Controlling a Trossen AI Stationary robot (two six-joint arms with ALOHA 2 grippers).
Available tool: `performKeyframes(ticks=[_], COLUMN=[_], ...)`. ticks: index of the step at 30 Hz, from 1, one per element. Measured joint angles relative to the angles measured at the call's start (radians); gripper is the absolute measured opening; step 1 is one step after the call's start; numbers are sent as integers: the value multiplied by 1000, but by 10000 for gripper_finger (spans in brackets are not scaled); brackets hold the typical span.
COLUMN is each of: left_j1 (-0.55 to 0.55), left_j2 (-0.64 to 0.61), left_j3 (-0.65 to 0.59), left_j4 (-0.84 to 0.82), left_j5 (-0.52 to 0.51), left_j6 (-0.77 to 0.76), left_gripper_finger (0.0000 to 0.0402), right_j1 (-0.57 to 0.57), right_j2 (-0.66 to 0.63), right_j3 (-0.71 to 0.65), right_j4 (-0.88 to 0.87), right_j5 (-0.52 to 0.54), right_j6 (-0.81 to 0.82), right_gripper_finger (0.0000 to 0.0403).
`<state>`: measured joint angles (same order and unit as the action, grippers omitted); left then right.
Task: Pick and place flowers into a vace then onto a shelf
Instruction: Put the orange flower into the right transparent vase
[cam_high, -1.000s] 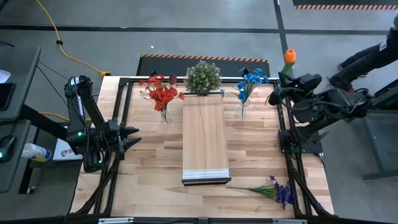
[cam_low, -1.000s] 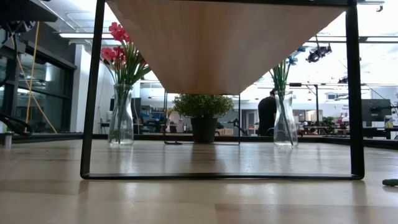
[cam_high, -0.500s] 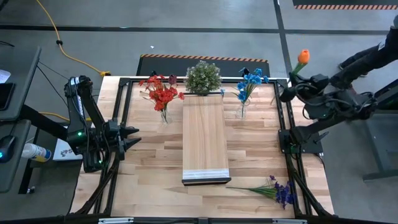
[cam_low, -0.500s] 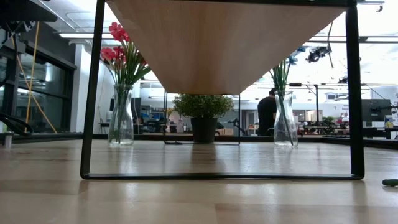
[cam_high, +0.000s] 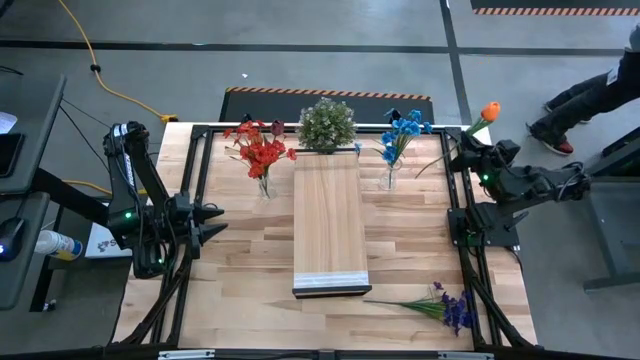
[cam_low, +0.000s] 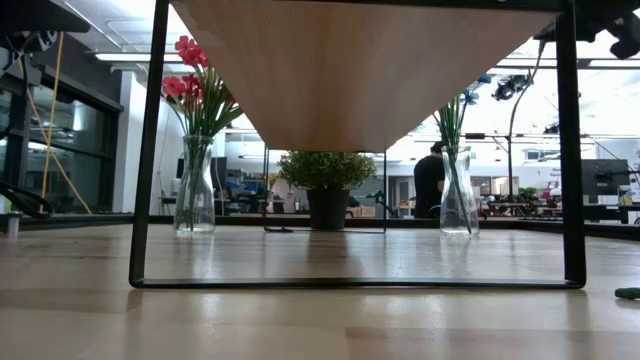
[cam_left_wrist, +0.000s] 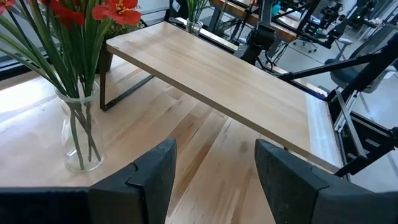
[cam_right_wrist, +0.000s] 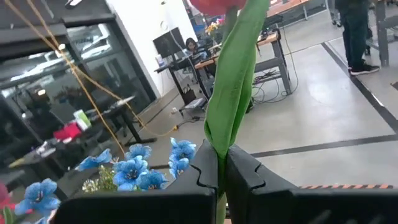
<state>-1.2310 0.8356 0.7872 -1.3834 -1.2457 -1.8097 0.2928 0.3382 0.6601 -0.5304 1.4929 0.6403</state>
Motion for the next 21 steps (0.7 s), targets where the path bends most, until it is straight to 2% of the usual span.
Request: performKeyframes(ticks=[7, 21], left_j1=[0, 0], left_j2=[0, 0], left_j3=[0, 0], left_j4=[0, -2], left_j5=[0, -3], left_j6=[-2, -2], left_gripper_finger=[250, 250], right_j1=[0, -3], right_j2=[1, 66], right_j3=[-42, -42], right_j4=[179, 294], right_j5=[19, 77], right_j6=[-123, -124], right_gripper_finger=[0, 0])
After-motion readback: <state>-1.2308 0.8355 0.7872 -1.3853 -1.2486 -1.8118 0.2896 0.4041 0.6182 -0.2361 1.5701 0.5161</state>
